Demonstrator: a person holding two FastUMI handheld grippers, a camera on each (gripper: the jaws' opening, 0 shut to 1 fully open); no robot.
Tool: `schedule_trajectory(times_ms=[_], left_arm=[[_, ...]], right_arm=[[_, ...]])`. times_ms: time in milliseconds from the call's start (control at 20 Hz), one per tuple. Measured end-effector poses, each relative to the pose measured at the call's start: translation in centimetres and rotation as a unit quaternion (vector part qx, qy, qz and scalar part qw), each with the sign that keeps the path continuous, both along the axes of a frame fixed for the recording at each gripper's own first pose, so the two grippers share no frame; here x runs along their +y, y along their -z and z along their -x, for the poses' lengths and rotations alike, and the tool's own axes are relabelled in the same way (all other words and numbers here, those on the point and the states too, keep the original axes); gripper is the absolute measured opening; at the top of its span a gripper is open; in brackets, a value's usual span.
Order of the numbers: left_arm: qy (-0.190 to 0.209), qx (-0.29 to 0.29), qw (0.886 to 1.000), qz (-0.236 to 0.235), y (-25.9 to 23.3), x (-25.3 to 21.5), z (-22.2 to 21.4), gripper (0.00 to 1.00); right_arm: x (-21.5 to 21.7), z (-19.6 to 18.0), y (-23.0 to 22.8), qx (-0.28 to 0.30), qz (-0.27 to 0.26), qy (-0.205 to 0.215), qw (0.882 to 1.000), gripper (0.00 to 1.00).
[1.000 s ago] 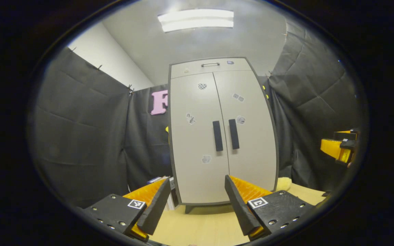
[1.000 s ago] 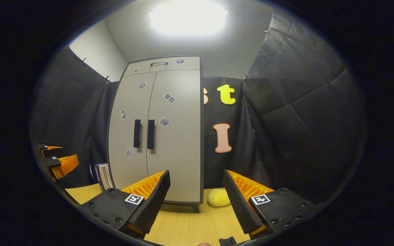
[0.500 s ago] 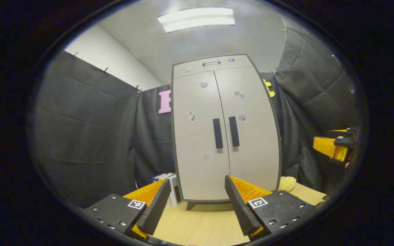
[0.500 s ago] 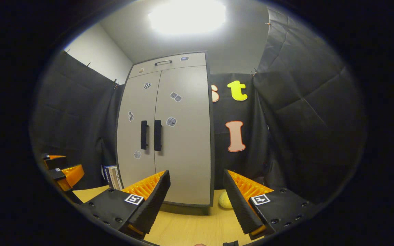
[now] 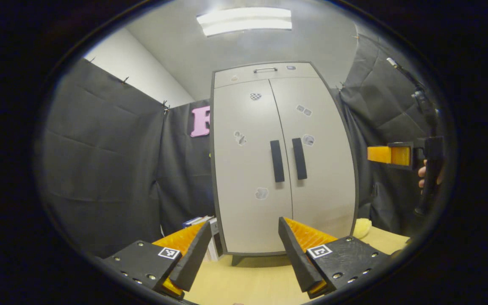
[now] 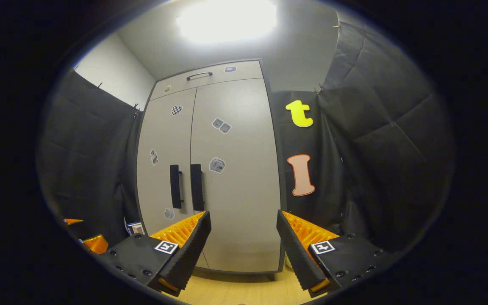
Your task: Open the right door of the double-door shoe cabinet with the right hand, and open the left door with the left hand.
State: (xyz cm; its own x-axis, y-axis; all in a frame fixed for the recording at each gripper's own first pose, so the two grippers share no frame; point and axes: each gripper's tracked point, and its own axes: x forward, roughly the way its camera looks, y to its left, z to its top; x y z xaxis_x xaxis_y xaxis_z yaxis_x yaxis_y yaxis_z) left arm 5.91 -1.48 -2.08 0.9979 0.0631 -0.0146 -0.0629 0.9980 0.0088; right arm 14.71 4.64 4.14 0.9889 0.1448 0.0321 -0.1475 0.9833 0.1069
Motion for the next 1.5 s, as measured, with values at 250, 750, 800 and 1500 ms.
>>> schedule_trajectory(times_ms=[250,750,800,1500], left_arm=[[-0.002,0.010,1.000,0.006,2.2,3.1,-3.0,0.92],[-0.014,0.023,0.999,0.018,5.4,9.4,-7.1,0.93],[-0.015,0.025,0.999,0.018,5.7,9.9,-7.3,0.93],[-0.027,0.035,0.999,0.021,7.6,13.5,-7.7,0.92]], right_arm=[[4.2,-4.4,-1.5,-0.010,0.014,-0.014,1.000,0.98],[11.2,-12.4,-1.9,-0.001,0.026,-0.021,0.999,0.98],[11.7,-13.1,-1.7,0.004,0.030,-0.018,0.999,0.98],[15.6,-18.1,1.3,0.084,0.018,-0.020,0.996,0.81]])
